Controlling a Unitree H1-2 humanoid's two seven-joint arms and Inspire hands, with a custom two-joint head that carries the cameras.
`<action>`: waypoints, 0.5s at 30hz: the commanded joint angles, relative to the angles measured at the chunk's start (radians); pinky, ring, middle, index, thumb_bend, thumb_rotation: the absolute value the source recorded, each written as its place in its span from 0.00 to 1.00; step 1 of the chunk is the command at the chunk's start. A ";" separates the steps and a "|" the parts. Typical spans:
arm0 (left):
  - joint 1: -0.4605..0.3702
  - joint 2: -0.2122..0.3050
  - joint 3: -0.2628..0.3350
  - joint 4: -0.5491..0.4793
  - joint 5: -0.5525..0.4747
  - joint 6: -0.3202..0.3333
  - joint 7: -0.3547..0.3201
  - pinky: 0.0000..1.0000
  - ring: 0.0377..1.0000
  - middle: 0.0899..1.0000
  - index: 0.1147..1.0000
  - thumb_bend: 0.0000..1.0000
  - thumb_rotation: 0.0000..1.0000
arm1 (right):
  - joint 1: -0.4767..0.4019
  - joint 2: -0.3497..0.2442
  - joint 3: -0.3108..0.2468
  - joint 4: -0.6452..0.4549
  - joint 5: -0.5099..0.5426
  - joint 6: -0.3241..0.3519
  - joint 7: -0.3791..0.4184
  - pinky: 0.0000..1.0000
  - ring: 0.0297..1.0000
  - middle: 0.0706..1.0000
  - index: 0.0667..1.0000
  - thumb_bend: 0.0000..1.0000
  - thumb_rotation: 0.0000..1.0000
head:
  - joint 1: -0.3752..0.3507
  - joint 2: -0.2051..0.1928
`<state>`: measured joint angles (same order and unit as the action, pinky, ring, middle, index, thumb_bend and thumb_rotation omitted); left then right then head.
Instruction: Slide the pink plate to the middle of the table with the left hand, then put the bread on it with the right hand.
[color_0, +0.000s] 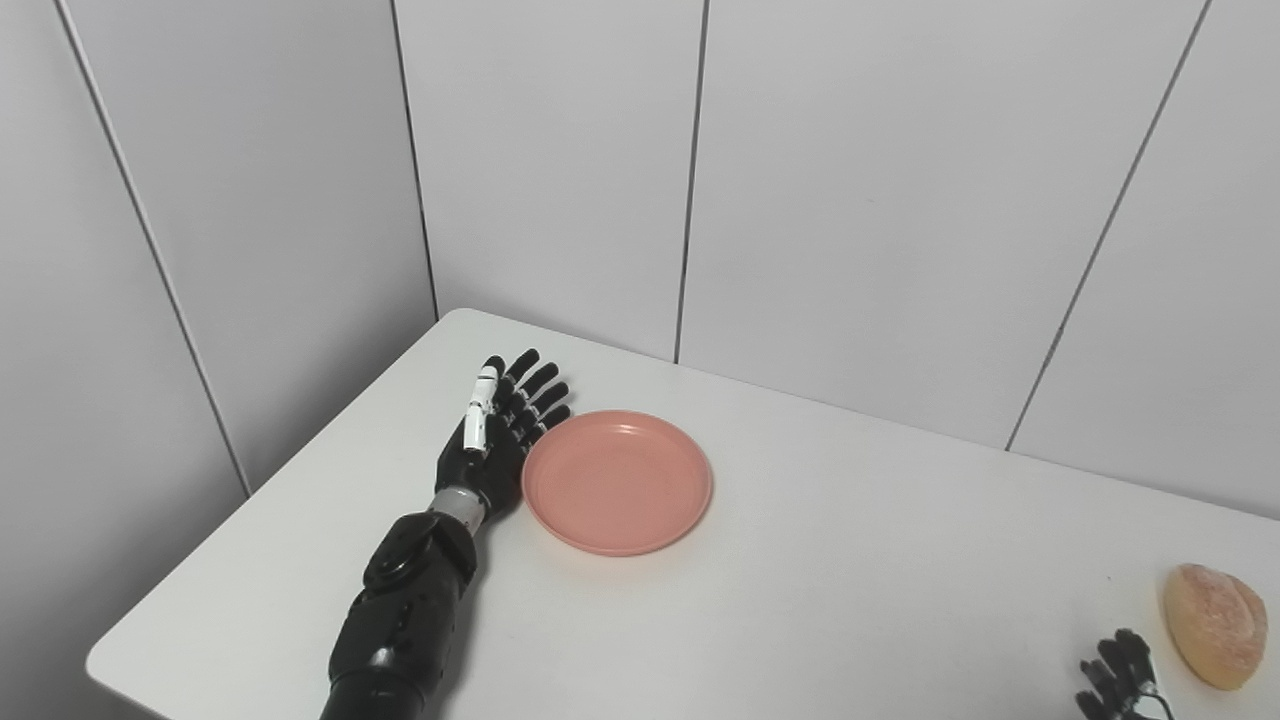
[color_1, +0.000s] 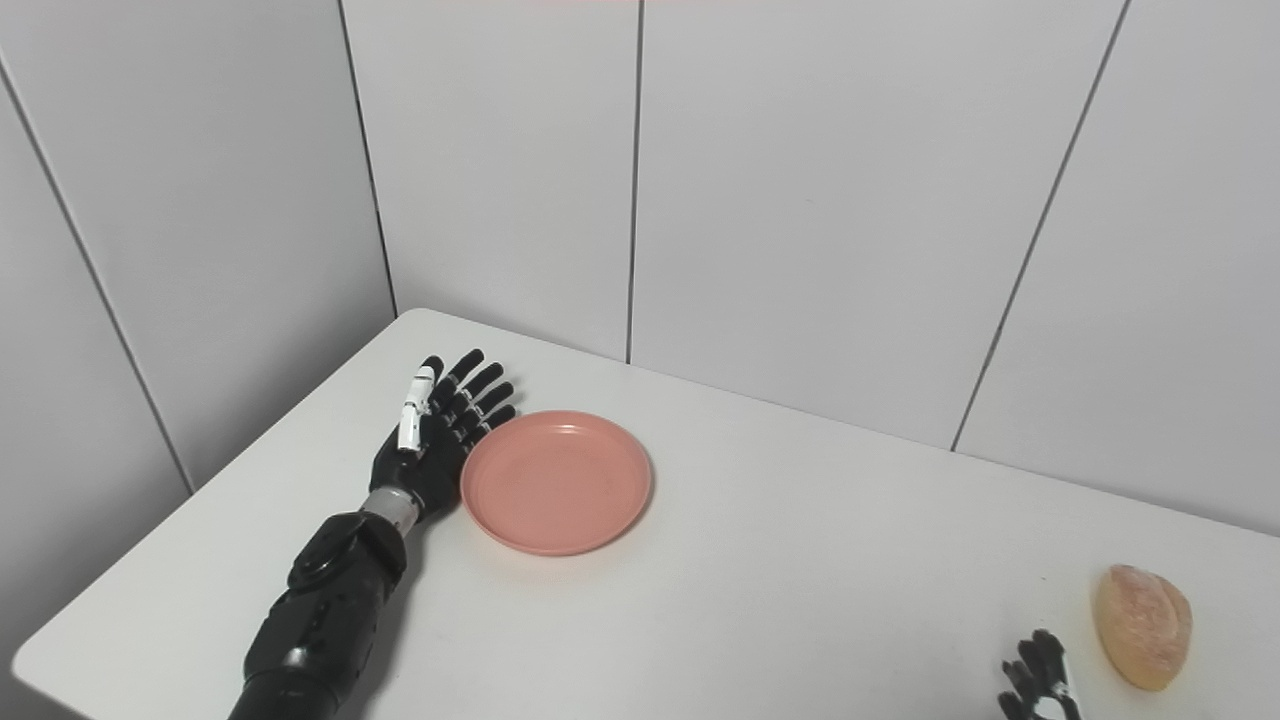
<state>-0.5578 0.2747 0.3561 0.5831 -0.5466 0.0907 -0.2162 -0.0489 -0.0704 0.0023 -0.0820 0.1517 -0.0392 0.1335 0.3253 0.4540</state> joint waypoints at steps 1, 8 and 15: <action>0.016 -0.024 -0.012 -0.020 0.005 0.069 0.025 0.89 0.88 0.88 0.87 0.39 1.00 | -0.021 0.005 -0.004 -0.018 0.012 -0.019 0.004 1.00 1.00 1.00 1.00 0.24 1.00 | -0.002 0.002; 0.037 -0.064 -0.027 -0.072 0.012 0.102 0.047 0.88 0.87 0.86 0.84 0.38 1.00 | -0.024 0.006 0.000 -0.002 -0.007 -0.045 0.002 1.00 1.00 1.00 1.00 0.26 1.00 | -0.027 0.016; 0.062 -0.105 -0.053 -0.123 0.012 0.137 0.052 0.88 0.87 0.86 0.84 0.35 1.00 | -0.024 0.016 0.001 0.000 -0.008 -0.048 0.001 1.00 1.00 1.00 1.00 0.25 1.00 | -0.056 0.033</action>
<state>-0.5183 0.1884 0.3148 0.4516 -0.5451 0.1718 -0.1772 -0.0498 -0.0565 0.0046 -0.0641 0.1434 -0.0398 0.1343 0.2700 0.4863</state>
